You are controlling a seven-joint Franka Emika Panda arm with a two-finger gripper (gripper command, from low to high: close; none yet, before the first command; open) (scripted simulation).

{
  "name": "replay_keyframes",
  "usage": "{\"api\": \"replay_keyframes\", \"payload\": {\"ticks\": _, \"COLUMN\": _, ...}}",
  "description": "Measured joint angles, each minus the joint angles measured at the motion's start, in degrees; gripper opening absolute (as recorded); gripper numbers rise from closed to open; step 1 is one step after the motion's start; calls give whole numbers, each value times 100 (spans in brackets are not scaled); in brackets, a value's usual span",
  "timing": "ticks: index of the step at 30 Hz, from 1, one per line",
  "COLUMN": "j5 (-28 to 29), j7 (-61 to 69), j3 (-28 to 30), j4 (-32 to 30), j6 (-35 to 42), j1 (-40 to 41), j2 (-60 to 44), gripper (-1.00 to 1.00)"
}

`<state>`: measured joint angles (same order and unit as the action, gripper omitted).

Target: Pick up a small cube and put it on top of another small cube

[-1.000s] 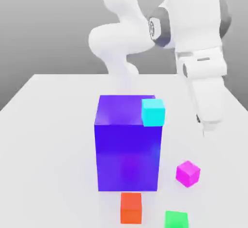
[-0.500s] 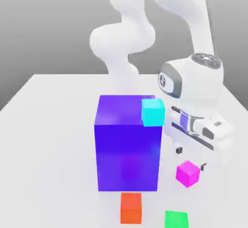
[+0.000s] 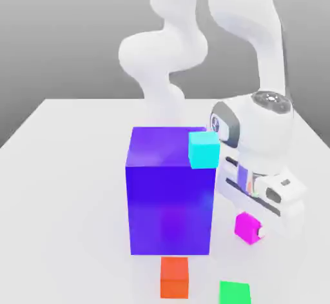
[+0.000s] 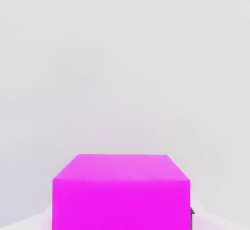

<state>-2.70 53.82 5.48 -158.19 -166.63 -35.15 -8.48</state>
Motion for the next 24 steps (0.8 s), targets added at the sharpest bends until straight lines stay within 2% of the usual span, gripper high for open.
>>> {"api": "replay_keyframes", "payload": {"ticks": 3, "j5": -128, "j7": -85, "j3": 33, "j4": 128, "j6": 399, "j1": 47, "j2": 396, "gripper": -100}}
{"api": "replay_keyframes", "payload": {"ticks": 9, "j5": -573, "j7": -102, "j3": 253, "j4": 1271, "j6": 1153, "j1": 458, "j2": 79, "gripper": -100}}
{"api": "replay_keyframes", "payload": {"ticks": 15, "j5": -593, "j7": -129, "j3": 609, "j4": 2467, "j6": 1951, "j1": 842, "j2": -370, "gripper": -100}}
{"api": "replay_keyframes", "payload": {"ticks": 16, "j5": -440, "j7": -142, "j3": 683, "j4": 2518, "j6": 2033, "j1": 858, "j2": -431, "gripper": -100}}
{"api": "replay_keyframes", "payload": {"ticks": 20, "j5": -530, "j7": 27, "j3": 597, "j4": 2600, "j6": 1548, "j1": 982, "j2": -1102, "gripper": -100}}
{"api": "replay_keyframes", "payload": {"ticks": 21, "j5": -599, "j7": 79, "j3": 546, "j4": 2612, "j6": 1396, "j1": 1025, "j2": -1277, "gripper": 100}}
{"api": "replay_keyframes", "payload": {"ticks": 24, "j5": -599, "j7": 79, "j3": 546, "j4": 2612, "j6": 1396, "j1": 1025, "j2": -1277, "gripper": 100}}
